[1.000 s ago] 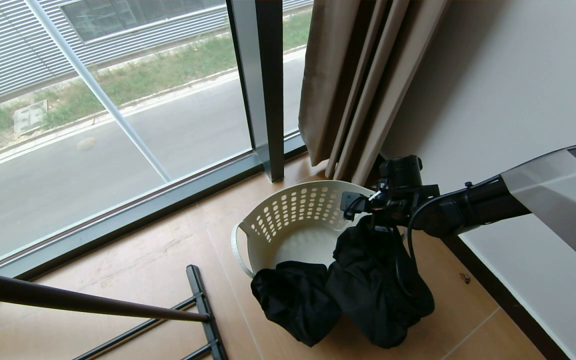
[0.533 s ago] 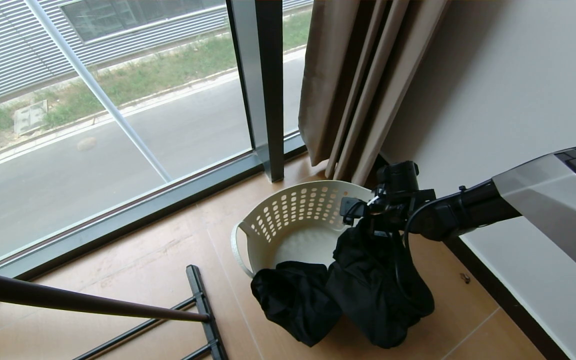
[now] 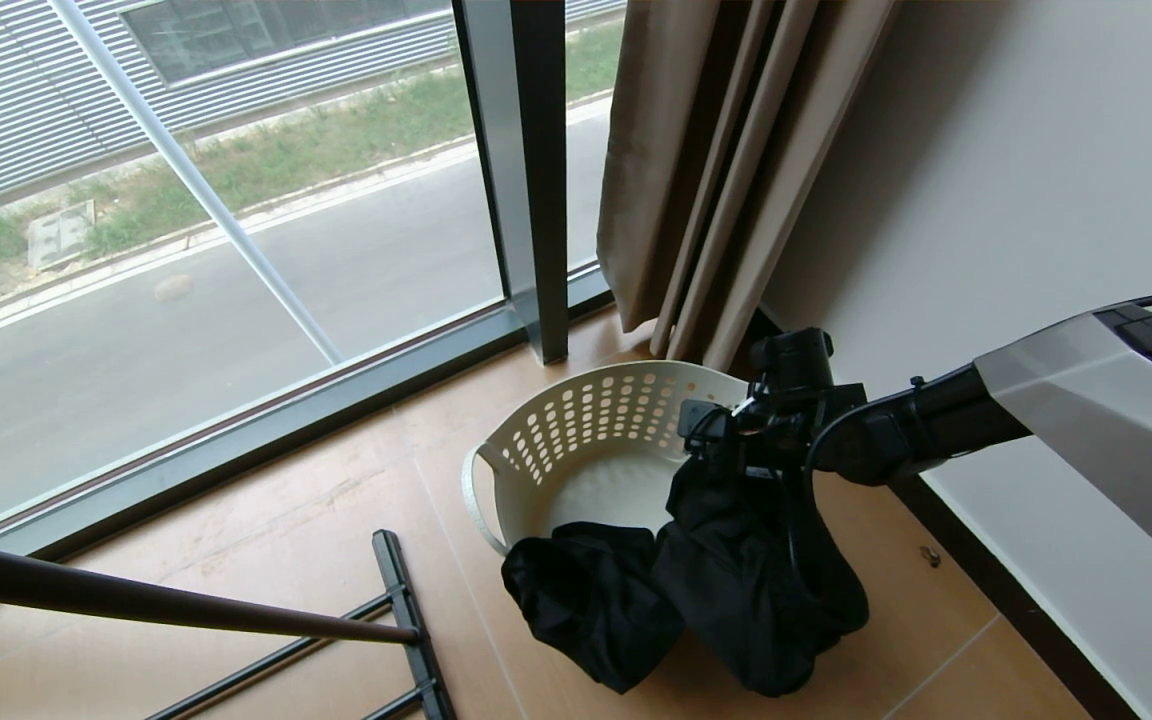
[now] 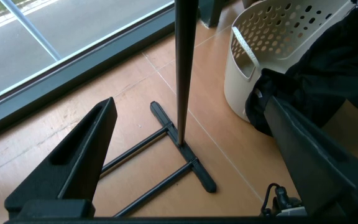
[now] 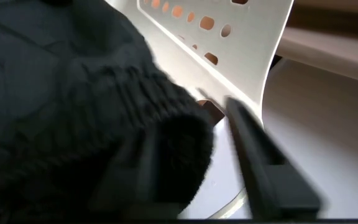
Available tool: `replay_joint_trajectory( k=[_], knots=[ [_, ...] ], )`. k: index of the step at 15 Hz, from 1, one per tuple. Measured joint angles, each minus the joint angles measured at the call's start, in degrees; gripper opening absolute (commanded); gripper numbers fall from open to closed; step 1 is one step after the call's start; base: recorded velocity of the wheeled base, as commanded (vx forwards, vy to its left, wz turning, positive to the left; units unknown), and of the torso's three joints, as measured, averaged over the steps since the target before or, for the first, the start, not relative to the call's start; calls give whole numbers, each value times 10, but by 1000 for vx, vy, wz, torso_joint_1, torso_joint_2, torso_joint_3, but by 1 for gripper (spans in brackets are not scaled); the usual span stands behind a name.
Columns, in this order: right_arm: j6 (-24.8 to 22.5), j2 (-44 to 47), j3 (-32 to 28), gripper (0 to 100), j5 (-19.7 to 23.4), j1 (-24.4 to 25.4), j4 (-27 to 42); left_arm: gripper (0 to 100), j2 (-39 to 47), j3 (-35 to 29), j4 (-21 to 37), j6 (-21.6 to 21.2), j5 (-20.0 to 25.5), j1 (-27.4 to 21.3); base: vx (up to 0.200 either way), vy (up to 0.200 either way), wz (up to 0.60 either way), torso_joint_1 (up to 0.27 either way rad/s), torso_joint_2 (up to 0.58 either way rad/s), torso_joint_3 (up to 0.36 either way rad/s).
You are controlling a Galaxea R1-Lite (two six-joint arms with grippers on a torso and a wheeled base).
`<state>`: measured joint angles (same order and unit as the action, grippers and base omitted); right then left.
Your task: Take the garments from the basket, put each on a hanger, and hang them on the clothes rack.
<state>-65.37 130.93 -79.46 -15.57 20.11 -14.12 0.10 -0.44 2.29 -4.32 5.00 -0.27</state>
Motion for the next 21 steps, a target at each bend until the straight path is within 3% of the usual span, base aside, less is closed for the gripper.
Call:
replay_joint_trajectory(
  k=[6, 17, 21],
  knots=[
    [26, -48, 41, 0, 2, 2, 2, 100, 0, -1, 0, 0, 0, 0, 0, 0, 0, 0, 0, 0],
    [266, -429, 357, 0, 14, 71, -7, 100, 0, -1, 2, -12, 7, 0, 0, 0, 0, 0, 0, 0],
    [405, -532, 430, 0, 15, 104, -9, 100, 0, -1, 1, -9, 7, 0, 0, 0, 0, 0, 0, 0]
  ],
)
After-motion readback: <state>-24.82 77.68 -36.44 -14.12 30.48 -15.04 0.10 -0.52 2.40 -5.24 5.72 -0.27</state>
